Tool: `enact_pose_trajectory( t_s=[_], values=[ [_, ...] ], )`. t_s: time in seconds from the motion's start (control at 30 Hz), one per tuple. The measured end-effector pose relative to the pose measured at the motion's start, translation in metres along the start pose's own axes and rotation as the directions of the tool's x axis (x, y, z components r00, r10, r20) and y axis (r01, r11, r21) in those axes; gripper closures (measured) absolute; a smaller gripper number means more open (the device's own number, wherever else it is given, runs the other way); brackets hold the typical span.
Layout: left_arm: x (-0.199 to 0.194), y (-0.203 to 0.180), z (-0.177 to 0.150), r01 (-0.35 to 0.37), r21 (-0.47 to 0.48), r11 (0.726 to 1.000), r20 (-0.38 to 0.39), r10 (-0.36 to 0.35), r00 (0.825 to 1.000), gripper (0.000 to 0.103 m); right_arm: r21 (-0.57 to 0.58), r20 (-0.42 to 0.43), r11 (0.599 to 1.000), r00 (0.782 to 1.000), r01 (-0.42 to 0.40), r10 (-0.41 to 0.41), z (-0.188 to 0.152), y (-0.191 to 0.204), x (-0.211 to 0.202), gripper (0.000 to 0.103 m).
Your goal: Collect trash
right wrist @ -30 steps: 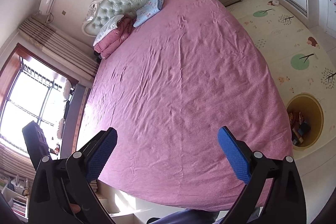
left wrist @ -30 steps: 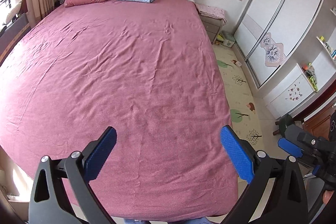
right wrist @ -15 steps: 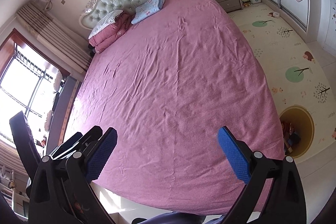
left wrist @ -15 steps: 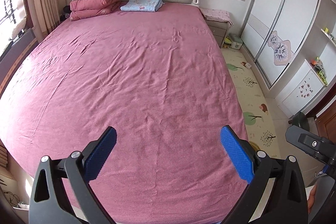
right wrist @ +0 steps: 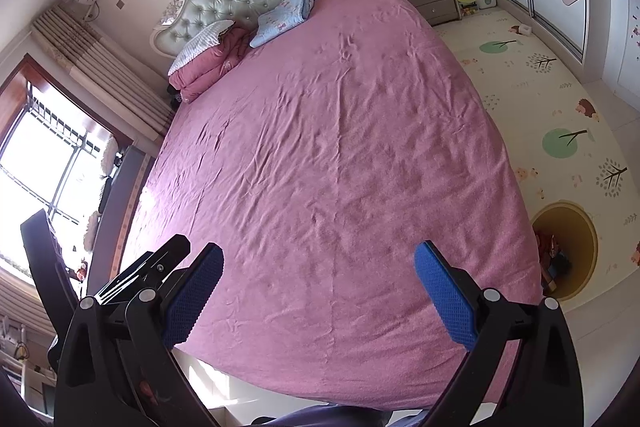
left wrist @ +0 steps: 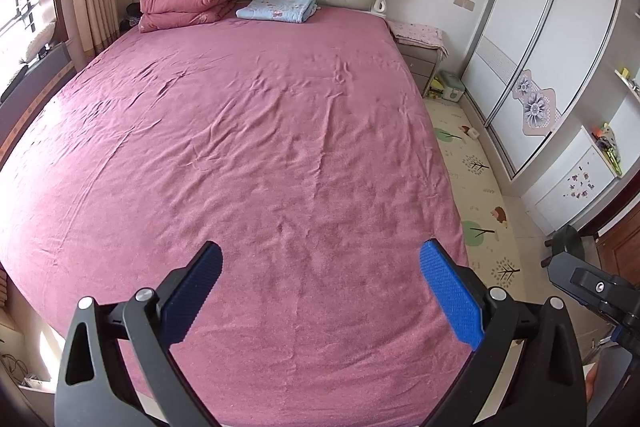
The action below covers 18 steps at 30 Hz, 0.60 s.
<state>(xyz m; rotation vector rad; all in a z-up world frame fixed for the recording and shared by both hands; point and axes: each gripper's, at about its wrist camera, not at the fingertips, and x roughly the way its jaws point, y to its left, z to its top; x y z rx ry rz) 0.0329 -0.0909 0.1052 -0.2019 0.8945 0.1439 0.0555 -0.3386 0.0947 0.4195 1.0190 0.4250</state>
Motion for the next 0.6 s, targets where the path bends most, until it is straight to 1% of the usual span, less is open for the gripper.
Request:
enact_pose_trajectory(
  t_s=[0.3, 0.6],
  values=[
    [-0.0026, -0.0014, -0.0011, -0.003, 0.008, 1.0, 0.002, 0.003, 1.0, 0.004, -0.007, -0.001, 1.0, 1.0, 0.006, -0.006, -0.0024, 0.0013, -0.0004, 0.01],
    [-0.0003, -0.0035, 0.0, 0.008, 0.022, 1.0, -0.017, -0.008, 1.0, 0.004, -0.013, 0.0, 1.0, 1.0, 0.001, -0.001, -0.0032, 0.0037, -0.0028, 0.01]
  ],
)
